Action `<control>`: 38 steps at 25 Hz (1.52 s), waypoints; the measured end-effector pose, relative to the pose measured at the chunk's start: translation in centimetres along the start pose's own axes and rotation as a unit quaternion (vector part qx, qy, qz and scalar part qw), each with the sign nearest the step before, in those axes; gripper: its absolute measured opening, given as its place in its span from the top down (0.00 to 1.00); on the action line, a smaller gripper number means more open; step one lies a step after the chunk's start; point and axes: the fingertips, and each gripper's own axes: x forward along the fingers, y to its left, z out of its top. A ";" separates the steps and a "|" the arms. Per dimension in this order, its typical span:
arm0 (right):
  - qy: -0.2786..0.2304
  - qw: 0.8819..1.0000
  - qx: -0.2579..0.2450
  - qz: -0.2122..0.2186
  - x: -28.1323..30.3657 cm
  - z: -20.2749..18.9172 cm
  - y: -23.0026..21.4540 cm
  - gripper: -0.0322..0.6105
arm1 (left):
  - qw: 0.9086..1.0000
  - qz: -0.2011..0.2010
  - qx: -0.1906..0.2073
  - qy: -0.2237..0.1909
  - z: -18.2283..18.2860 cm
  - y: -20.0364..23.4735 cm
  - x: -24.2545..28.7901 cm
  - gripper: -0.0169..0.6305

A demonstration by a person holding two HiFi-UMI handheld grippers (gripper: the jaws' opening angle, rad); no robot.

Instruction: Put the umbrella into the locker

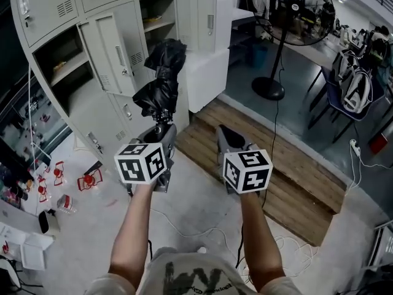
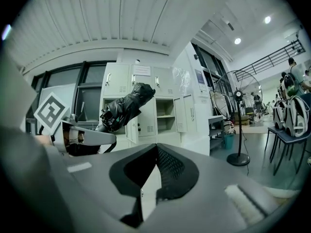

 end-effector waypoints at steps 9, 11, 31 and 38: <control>0.008 1.000 0.000 0.002 2.0 -0.5 -2.1 0.95 | 1.000 -0.007 0.000 0.005 0.0 -0.3 3.9 0.81; 0.008 1.000 -0.003 0.003 2.7 -0.4 -2.5 0.95 | 1.000 -0.009 0.000 0.005 0.1 0.0 4.8 0.81; 0.033 0.999 -0.025 0.019 24.3 2.0 -9.2 0.95 | 1.000 0.005 -0.019 -0.002 6.4 13.6 22.0 0.81; 0.036 0.998 -0.027 0.032 33.9 3.9 -11.8 0.95 | 1.000 0.018 -0.018 -0.011 10.4 19.4 28.7 0.81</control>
